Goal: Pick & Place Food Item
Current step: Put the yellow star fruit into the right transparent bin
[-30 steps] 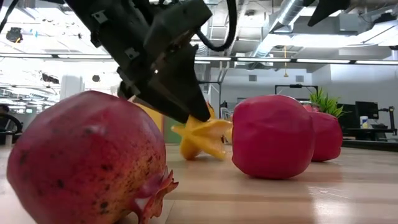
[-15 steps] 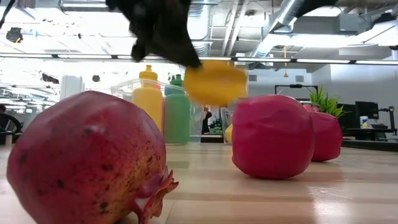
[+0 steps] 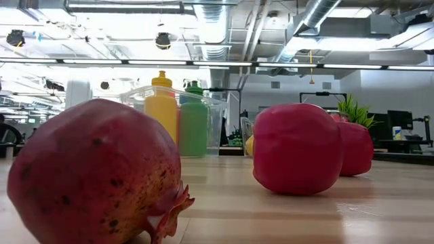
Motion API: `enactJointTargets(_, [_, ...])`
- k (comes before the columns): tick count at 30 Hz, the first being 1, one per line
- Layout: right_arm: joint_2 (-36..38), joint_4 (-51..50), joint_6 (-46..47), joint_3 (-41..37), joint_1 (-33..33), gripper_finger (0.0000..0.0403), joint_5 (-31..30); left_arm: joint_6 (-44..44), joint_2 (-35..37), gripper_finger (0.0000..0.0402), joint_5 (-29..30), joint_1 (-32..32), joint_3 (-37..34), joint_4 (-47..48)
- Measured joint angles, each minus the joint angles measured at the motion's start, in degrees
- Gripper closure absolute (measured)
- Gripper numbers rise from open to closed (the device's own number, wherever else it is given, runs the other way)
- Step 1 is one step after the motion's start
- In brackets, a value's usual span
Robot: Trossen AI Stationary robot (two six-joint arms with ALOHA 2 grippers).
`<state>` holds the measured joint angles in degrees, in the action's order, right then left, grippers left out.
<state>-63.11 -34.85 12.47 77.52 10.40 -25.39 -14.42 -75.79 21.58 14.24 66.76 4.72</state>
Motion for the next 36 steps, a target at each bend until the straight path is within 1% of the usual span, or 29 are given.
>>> enactJointTargets(2, [0.0,3.1,-2.2,0.0,-0.9,0.0067,0.0,3.3,1.0,0.0396,-1.0,-2.0,0.0,-2.4])
enactJointTargets(5, [0.0,6.6,-3.9,0.0,-2.5,0.0067,0.1,8.4,1.6,0.0396,-1.0,-4.7,0.0,-4.0])
enactJointTargets(8, [0.0,7.9,-3.9,0.0,-4.8,0.0067,1.5,12.6,1.6,0.0396,0.0,-7.6,-0.1,-6.6])
enactJointTargets(11, [0.0,7.9,-3.9,0.0,-6.9,0.0067,2.9,15.8,0.9,0.0396,-0.9,-10.8,-0.1,-12.0])
enactJointTargets(13, [-0.8,8.6,-3.9,0.1,-8.4,0.0067,3.6,17.0,0.5,0.0396,-4.1,-13.2,-0.1,-16.3])
enactJointTargets(16, [-1.5,9.3,-3.7,-0.1,-10.0,0.0067,6.0,17.2,0.4,0.0396,-9.4,-16.9,0.0,-19.3])
enactJointTargets(19, [-3.0,12.4,-3.5,0.1,-11.2,0.0067,7.7,17.5,0.4,0.0396,-13.8,-20.4,0.0,-20.0])
enactJointTargets(23, [-5.9,15.6,-3.2,0.0,-12.8,0.0067,7.7,17.6,0.3,0.0396,-20.5,-24.2,0.0,-21.0])
enactJointTargets(27, [-8.9,19.4,-1.8,0.1,-14.1,0.0069,7.7,18.3,0.3,0.0396,-24.6,-26.5,0.0,-21.4])
enactJointTargets(30, [-11.5,21.2,-1.5,0.7,-14.6,0.0083,7.6,18.7,0.3,0.0396,-26.6,-27.3,0.0,-21.5])
enactJointTargets(32, [-12.8,21.1,-1.2,2.0,-14.8,0.0102,7.6,18.7,0.3,0.0396,-27.9,-27.5,0.0,-21.4])
enactJointTargets(34, [-14.0,21.1,-0.9,3.4,-14.7,0.0128,7.6,18.7,0.3,0.0396,-28.5,-27.9,0.0,-21.2])
enactJointTargets(36, [-14.7,20.5,-0.9,4.6,-14.7,0.0164,7.6,18.7,0.3,0.0396,-28.5,-27.9,0.0,-21.4])
